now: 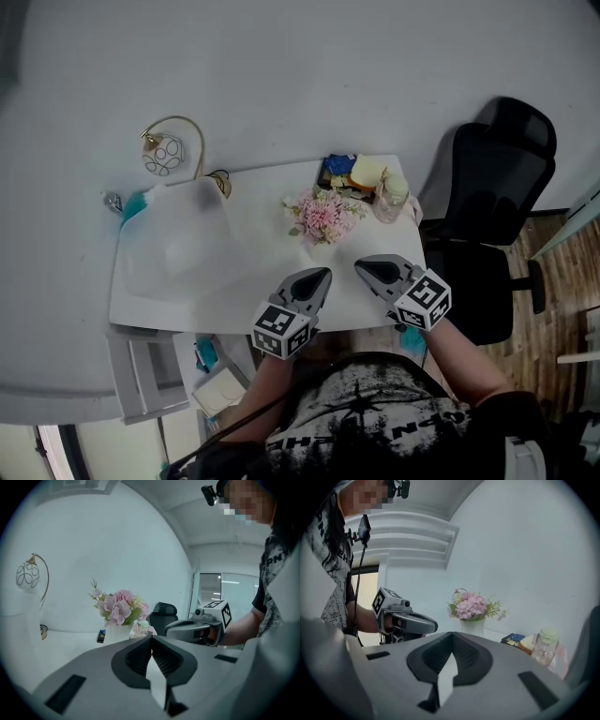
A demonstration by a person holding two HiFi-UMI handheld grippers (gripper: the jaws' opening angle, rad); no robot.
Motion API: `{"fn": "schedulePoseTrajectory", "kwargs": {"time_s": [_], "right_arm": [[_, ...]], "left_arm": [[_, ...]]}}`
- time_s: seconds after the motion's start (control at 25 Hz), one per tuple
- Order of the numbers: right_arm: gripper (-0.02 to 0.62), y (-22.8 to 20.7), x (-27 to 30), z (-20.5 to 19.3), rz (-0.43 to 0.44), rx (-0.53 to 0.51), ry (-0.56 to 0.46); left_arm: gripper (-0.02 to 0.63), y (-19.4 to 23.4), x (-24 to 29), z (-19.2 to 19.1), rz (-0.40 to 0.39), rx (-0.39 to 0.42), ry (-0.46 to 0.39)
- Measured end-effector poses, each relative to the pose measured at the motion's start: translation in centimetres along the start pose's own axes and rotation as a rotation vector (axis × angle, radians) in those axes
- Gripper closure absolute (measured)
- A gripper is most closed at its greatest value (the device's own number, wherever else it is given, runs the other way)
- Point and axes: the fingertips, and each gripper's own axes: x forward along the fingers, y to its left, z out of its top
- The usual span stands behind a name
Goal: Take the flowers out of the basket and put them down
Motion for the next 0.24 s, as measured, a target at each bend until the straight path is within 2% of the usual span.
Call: {"fn": "schedulePoseTrajectory", "kwargs": {"time_s": [0.24], "right_arm": [[0.578, -0.19, 0.57, 0.09, 0.011, -0.009, 0.002]], "left_arm": [[0.589, 0.46, 0.24, -0.28, -0.019, -0.034, 0.011]]}}
